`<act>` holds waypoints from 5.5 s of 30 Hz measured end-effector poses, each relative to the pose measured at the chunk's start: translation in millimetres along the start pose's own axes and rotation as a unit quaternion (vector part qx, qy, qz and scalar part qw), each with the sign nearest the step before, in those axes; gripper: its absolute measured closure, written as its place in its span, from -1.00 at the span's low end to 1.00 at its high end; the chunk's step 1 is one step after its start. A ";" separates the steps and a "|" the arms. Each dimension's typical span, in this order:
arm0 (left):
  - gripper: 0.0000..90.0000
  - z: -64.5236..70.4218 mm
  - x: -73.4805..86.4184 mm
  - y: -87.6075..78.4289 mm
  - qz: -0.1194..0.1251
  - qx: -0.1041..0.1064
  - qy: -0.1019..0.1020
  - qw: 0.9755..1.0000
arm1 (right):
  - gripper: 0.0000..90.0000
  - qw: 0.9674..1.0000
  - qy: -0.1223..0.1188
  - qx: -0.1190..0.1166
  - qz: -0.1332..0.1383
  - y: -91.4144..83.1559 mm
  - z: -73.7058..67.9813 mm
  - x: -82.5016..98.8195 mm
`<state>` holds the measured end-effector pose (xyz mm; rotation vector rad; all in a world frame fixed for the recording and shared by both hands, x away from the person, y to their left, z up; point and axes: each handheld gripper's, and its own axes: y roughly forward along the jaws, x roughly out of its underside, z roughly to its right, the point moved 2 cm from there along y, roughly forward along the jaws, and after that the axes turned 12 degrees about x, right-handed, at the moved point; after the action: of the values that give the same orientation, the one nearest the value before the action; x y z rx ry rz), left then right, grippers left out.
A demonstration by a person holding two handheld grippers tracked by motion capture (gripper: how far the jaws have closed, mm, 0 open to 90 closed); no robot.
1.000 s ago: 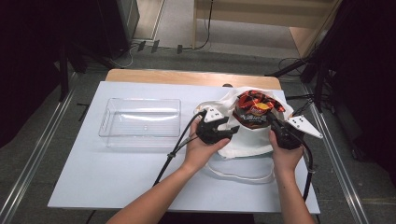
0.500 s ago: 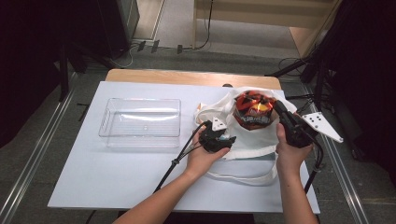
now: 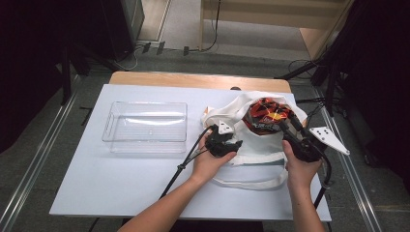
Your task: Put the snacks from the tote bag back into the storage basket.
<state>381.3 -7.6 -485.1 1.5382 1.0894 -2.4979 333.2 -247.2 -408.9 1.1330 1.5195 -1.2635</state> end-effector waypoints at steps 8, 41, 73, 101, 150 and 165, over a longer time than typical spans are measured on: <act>0.17 0.4 1.6 2.4 -0.005 -0.010 0.003 1.000 | -0.13 0.997 -0.026 -0.010 -0.069 44.5 3.0 19.0; 0.41 3.0 2.3 7.2 -0.039 -0.054 0.018 0.998 | 1.00 0.997 0.021 -0.053 0.058 3.2 -27.6 -52.8; -0.02 33.9 -31.3 -62.5 0.124 0.044 0.063 0.989 | 1.00 0.993 0.017 -0.025 0.112 -38.3 -18.4 -59.0; -0.03 57.6 -81.4 -100.5 0.205 0.070 0.078 0.973 | 1.00 0.995 0.002 -0.036 0.097 -49.2 -31.4 -37.9; 1.00 61.5 -94.6 -114.6 0.215 0.058 0.071 0.972 | 1.00 0.992 -0.059 -0.068 0.086 -69.4 -59.3 -14.9; 1.00 61.8 -99.1 -132.6 0.237 0.086 0.066 0.965 | 0.22 0.994 -0.064 -0.078 0.052 -65.4 -55.0 -8.3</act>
<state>337.6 25.2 -317.1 1.7747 0.4400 -2.2282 268.9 -199.4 -377.9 0.9979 1.4188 -1.1068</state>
